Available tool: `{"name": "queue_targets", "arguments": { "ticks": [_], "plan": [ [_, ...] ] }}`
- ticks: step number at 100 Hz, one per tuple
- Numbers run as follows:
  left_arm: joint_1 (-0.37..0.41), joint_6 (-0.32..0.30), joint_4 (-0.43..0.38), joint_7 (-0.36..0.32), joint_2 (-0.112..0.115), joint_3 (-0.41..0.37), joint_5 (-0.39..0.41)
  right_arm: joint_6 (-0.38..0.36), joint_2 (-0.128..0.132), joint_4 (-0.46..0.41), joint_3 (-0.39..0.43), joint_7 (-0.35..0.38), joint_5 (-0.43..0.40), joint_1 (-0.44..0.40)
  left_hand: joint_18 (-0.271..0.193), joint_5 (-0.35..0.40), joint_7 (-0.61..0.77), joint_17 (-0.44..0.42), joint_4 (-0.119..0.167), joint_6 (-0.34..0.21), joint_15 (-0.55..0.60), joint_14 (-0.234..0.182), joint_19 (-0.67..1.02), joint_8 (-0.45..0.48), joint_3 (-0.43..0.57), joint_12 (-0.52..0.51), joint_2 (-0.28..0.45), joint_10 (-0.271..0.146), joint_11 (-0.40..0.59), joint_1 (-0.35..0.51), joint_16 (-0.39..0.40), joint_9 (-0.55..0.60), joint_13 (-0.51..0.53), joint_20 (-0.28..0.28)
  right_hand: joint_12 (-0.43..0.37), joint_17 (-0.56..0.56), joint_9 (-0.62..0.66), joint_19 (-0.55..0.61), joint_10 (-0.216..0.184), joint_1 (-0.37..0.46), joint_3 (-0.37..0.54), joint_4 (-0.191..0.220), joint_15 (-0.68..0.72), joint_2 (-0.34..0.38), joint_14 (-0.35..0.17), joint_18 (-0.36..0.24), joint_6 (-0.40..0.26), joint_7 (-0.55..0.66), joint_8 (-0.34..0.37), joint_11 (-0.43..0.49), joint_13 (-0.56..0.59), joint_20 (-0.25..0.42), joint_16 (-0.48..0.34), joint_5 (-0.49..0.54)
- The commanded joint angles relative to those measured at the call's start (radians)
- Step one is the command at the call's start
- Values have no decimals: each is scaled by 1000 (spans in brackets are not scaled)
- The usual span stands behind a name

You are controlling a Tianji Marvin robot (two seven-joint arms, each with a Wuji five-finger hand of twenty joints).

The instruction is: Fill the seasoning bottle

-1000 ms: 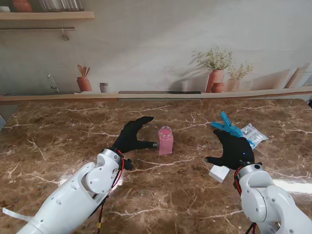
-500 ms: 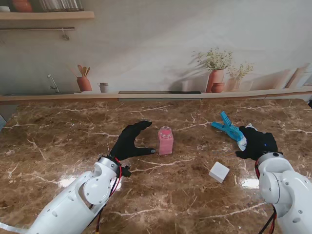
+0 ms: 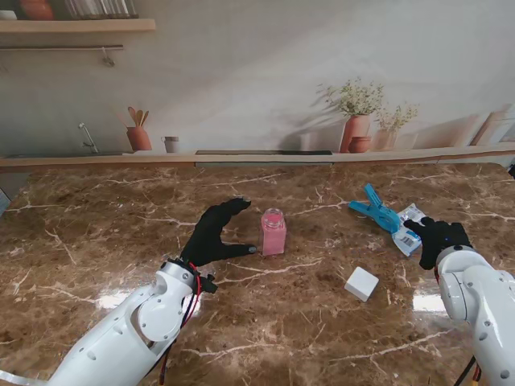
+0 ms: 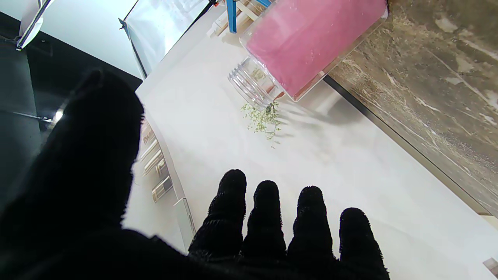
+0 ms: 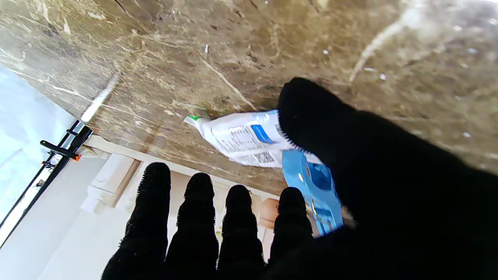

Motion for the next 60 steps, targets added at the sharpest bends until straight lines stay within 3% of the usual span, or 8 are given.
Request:
{"name": "queue_targets", "arguments": {
  "ticks": [1, 11, 13, 16, 30, 47, 60],
  "plan": [
    [5, -7, 0, 1, -1, -3, 7, -9, 8, 37, -11, 6, -3, 21, -46, 13, 1, -2, 24, 11, -15, -42, 14, 7, 26, -5, 4, -12, -13, 12, -7, 6, -13, -14, -22, -12, -29, -19, 13, -24, -24, -43, -12, -49, 20, -3, 11, -24, -19, -11, -32, -18, -20, -36],
    [6, -11, -5, 0, 2, -7, 18, -29, 18, 113, -51, -36, -26, 72, -46, 16, 3, 0, 23, 11, -14, -42, 20, 8, 33, -5, 6, -11, -13, 9, -7, 9, -10, -13, -30, -6, -42, -15, 16, -34, -27, -55, -9, -63, 16, -6, 17, -40, -66, 7, -37, -22, -28, -31],
    [5, -11, -4, -1, 3, -7, 22, -31, 19, 128, -59, -47, -27, 82, -45, 19, 4, 3, 23, 8, -13, -42, 22, 9, 35, -5, 7, -11, -12, 9, -7, 12, -8, -12, -46, -6, -42, -11, 18, -36, -28, -57, -5, -65, 16, -6, 17, -36, -136, 8, -41, -27, -33, -26],
    [3, -10, -2, -1, 4, -7, 28, -33, 22, 157, -74, -72, -26, 100, -45, 19, 5, 2, 23, 9, -14, -42, 25, 9, 38, -5, 9, -14, -13, 10, -7, 11, -9, -11, -50, -6, -41, -10, 18, -39, -28, -58, -2, -68, 15, -7, 13, -34, -158, 8, -41, -29, -34, -25],
    [0, -5, 11, -6, 3, -5, 17, -50, 35, 246, -132, -141, -41, 165, -52, 19, 6, 0, 22, 10, -14, -42, 31, 11, 47, -5, 7, -14, -13, 11, -7, 11, -11, -9, -51, -8, -41, -9, 20, -44, -29, -61, -1, -78, 18, -11, -1, -32, -167, 7, -61, -30, -34, -22],
    [8, 2, 3, -6, 5, -11, 20, -68, 51, 327, -184, -157, -68, 231, -52, 18, 6, 2, 21, 11, -13, -41, 41, 11, 53, -5, 9, -13, -14, 8, -7, 13, -10, -6, -57, -9, -49, -2, 29, -37, -15, -61, 7, -79, 20, -8, 3, -27, -165, -6, -88, -31, -33, -26],
    [11, 1, -6, -8, 6, -16, 22, -78, 52, 347, -188, -139, -35, 258, -55, 20, 7, 1, 20, 8, -12, -43, 49, 12, 57, -5, 6, -15, -13, 6, -7, 14, -7, -2, -61, -12, -47, 10, 38, -23, 88, -24, 21, -4, 16, -9, 54, -23, -169, -23, -95, -40, -42, -24]
  ]
}}
